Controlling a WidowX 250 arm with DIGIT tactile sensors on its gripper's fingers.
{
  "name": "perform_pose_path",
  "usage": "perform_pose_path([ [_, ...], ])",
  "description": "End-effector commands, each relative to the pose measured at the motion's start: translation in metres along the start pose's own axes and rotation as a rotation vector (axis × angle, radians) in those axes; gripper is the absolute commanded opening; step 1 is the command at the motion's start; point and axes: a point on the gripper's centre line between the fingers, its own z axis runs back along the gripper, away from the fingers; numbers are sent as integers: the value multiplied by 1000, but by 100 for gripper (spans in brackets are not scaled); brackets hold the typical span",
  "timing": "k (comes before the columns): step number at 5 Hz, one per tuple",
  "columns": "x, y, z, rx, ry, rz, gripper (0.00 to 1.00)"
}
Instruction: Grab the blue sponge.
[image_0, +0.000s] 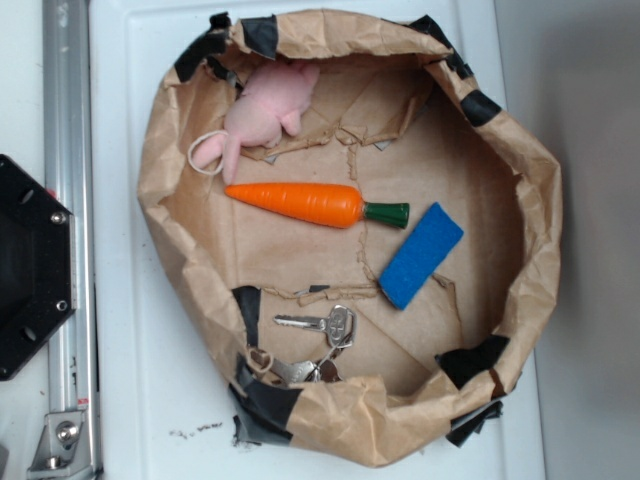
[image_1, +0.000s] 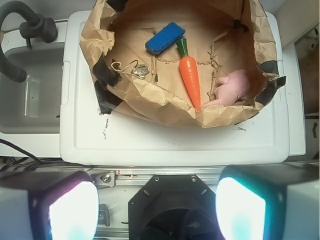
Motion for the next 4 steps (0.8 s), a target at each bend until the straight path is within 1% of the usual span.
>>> perform_pose_path([
  [1,0,0,0,0,0,0,100],
  [2,35,10,-17,29,-99,244,100],
  [3,78,20,-44,13,-85,472,100],
  [4,101,21,-87,-18,42,742,100],
])
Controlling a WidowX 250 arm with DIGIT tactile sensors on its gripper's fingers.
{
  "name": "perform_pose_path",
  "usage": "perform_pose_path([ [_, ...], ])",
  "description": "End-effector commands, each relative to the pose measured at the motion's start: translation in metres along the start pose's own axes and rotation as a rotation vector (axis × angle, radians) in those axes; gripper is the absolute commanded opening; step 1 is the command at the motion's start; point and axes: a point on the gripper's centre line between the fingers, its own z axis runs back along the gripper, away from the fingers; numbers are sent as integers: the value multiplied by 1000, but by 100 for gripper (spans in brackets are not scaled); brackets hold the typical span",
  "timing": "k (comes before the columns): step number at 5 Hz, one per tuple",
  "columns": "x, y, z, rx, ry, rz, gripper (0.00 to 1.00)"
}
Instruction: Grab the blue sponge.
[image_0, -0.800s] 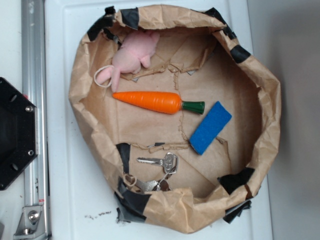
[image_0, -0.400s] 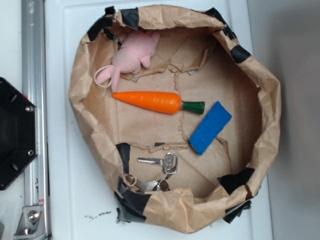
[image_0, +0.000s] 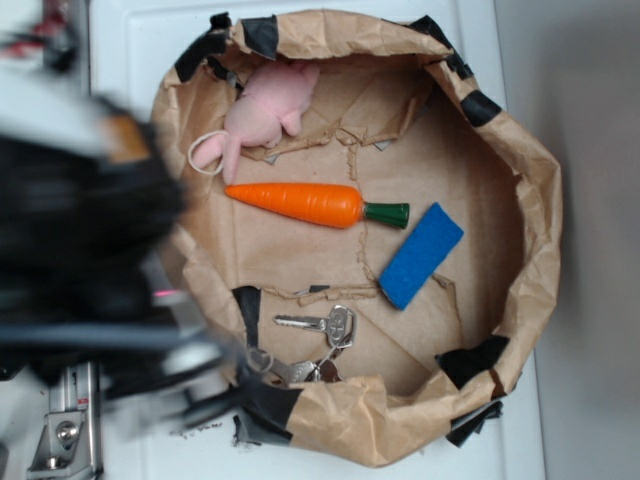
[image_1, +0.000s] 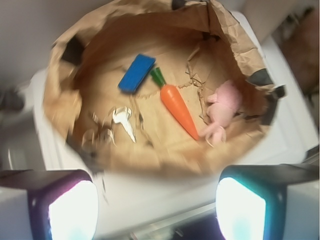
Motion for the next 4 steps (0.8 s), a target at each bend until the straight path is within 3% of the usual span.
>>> perform_pose_path([
  [1,46,-10,-73,-39,30,370,100],
  [2,53,3,-95,87,24,452,100],
  [3,69,-2,-116,-31,-19,418,100],
  [4,82,-12,-128,-60,-77,365,100],
])
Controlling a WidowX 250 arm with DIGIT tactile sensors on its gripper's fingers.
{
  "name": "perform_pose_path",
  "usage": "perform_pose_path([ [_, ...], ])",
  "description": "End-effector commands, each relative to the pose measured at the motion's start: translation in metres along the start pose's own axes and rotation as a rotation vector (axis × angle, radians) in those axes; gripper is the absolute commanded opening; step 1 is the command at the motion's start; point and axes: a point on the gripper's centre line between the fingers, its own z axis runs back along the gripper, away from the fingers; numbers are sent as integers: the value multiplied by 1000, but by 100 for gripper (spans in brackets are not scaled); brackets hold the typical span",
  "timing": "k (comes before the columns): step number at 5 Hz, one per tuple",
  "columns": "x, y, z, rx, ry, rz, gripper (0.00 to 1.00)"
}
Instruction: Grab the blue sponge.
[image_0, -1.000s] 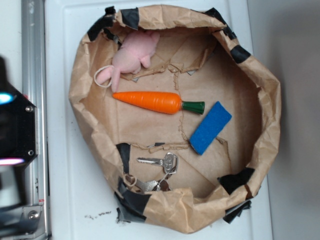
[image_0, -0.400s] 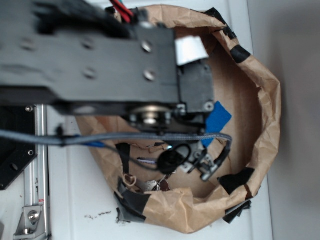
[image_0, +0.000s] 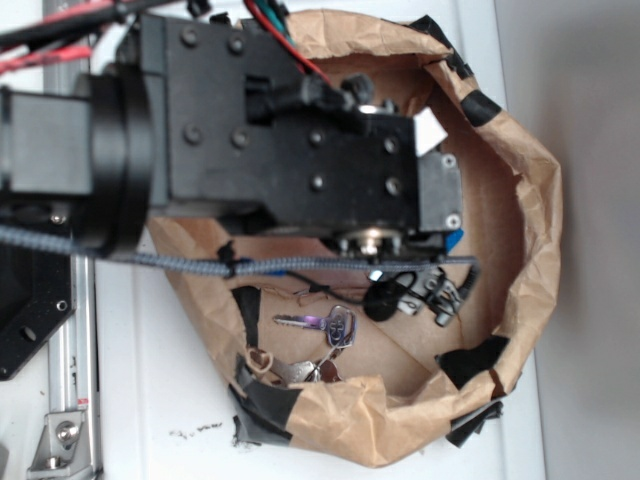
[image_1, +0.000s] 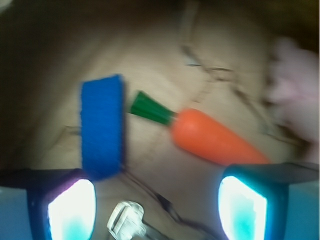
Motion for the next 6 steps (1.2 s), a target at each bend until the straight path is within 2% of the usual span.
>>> perform_pose_path([
  [1,33,-6,-23,-120,-23,37,100],
  [2,34,-27,-35,-83,-13,-26,100],
  [3,26,-23,-42,2,-19,7,100],
  [4,23,-15,-48,49,-3,34,98],
  [5,15,-11,-48,62,-2,59,0],
  [6,13,-14,-53,56,36,35,0],
])
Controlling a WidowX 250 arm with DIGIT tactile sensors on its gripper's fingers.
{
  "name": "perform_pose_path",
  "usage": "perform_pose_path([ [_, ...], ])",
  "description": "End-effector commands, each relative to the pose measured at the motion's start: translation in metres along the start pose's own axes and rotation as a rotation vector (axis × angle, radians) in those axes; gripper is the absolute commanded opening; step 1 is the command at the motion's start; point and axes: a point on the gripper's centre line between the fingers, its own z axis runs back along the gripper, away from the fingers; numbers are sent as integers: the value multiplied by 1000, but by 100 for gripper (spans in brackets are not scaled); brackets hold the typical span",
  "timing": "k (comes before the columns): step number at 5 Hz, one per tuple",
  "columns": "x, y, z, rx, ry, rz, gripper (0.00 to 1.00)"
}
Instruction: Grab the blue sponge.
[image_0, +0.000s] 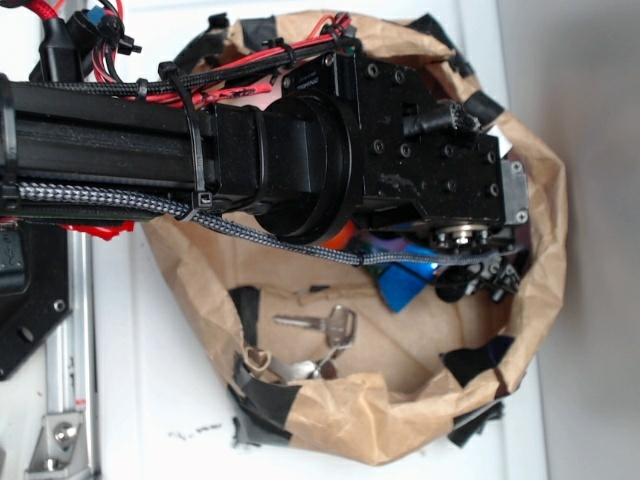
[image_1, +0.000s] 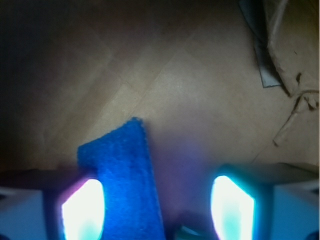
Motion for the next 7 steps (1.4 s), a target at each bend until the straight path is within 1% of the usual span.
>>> perform_pose_path([
  [1,-5,3,3,-36,30,-72,0],
  [2,-4,16,24,-41,-62,-182,91],
  [3,7,19,22,-61,-48,-231,100],
  [4,8,8,15,-107,-23,-321,100],
  [5,1,-5,9,-98,-28,-202,100],
  [6,-7,-8,2,-60,-4,-91,100],
  [7,-12,-14,-8,-37,51,-50,100],
])
